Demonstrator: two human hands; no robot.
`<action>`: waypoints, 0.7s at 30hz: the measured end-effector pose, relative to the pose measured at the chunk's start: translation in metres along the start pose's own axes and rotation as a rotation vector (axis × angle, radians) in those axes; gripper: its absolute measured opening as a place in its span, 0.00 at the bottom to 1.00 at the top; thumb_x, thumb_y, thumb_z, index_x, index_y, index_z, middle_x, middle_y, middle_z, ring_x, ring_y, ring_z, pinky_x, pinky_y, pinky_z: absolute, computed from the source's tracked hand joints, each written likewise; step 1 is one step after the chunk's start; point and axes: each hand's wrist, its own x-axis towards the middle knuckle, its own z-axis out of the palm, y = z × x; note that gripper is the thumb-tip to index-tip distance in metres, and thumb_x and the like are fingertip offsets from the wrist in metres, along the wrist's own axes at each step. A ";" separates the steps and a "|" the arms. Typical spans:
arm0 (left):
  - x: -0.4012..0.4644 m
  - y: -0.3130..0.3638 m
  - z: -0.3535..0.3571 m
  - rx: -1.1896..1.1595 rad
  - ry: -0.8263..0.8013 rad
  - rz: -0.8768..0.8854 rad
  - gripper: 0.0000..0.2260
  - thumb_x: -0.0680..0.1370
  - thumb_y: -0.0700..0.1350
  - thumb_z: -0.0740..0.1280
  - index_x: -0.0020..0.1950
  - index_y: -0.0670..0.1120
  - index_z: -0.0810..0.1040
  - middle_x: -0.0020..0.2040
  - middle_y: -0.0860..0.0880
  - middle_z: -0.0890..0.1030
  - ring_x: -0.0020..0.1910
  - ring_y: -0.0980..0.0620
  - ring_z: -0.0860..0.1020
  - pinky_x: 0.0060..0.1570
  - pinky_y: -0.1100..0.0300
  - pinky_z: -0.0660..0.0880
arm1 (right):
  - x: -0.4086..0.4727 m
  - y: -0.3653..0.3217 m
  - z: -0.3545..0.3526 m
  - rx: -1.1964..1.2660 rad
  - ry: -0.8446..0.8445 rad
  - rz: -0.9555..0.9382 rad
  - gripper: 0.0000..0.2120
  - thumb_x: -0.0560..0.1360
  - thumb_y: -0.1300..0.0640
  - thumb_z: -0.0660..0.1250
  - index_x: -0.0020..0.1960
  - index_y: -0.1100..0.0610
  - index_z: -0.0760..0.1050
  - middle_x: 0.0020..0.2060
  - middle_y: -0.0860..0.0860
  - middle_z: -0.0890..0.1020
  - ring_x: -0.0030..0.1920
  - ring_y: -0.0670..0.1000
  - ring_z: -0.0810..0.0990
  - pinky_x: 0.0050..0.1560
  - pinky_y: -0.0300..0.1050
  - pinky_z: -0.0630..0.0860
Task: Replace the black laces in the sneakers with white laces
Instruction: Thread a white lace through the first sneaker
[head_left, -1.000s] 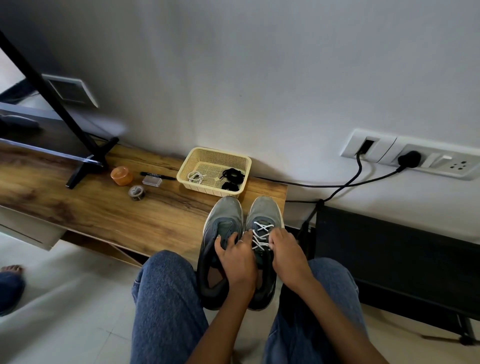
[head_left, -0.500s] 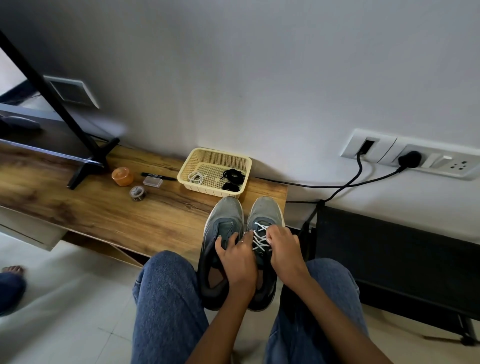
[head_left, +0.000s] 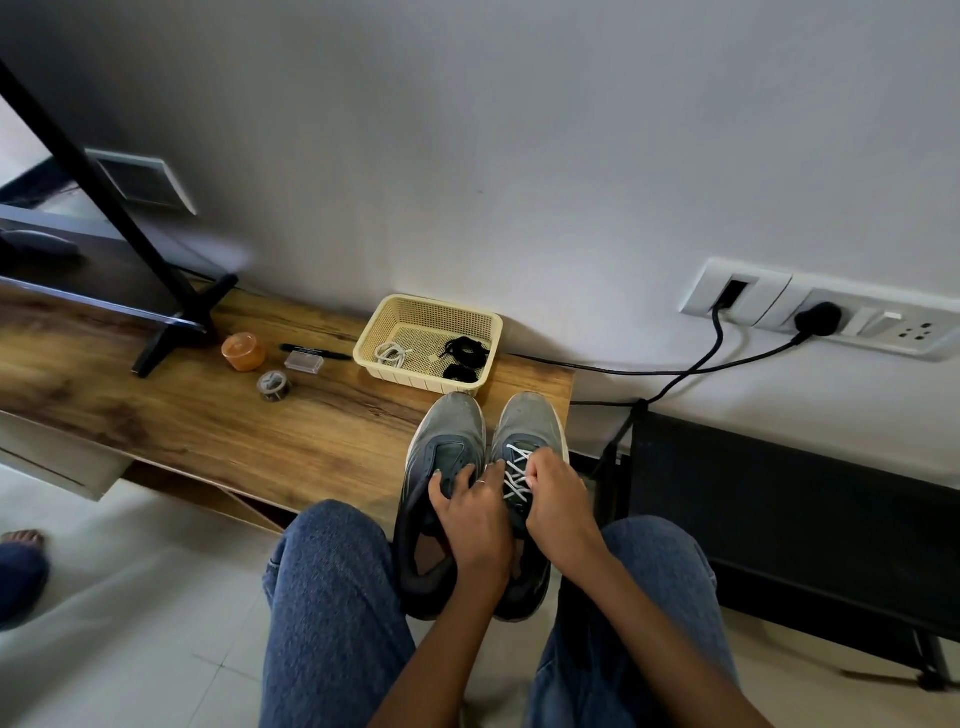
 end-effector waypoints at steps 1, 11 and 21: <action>0.000 0.000 0.000 0.003 -0.006 -0.001 0.24 0.54 0.36 0.81 0.49 0.47 0.84 0.31 0.49 0.82 0.47 0.47 0.83 0.60 0.45 0.59 | 0.000 0.001 0.001 0.007 0.003 0.003 0.12 0.70 0.72 0.59 0.41 0.56 0.63 0.35 0.48 0.68 0.37 0.50 0.67 0.34 0.42 0.61; 0.001 -0.011 -0.012 -0.236 -0.157 0.003 0.22 0.71 0.49 0.66 0.66 0.52 0.77 0.56 0.50 0.82 0.65 0.52 0.73 0.70 0.51 0.42 | -0.008 0.020 -0.003 0.364 0.210 0.120 0.08 0.74 0.65 0.66 0.48 0.54 0.72 0.44 0.47 0.72 0.45 0.45 0.73 0.47 0.40 0.72; 0.050 -0.031 -0.039 -0.363 -0.387 0.194 0.08 0.78 0.45 0.66 0.54 0.54 0.83 0.50 0.54 0.85 0.50 0.56 0.80 0.61 0.61 0.66 | -0.018 0.025 0.023 0.189 0.037 0.163 0.17 0.71 0.56 0.69 0.58 0.55 0.69 0.55 0.51 0.73 0.55 0.51 0.72 0.51 0.46 0.73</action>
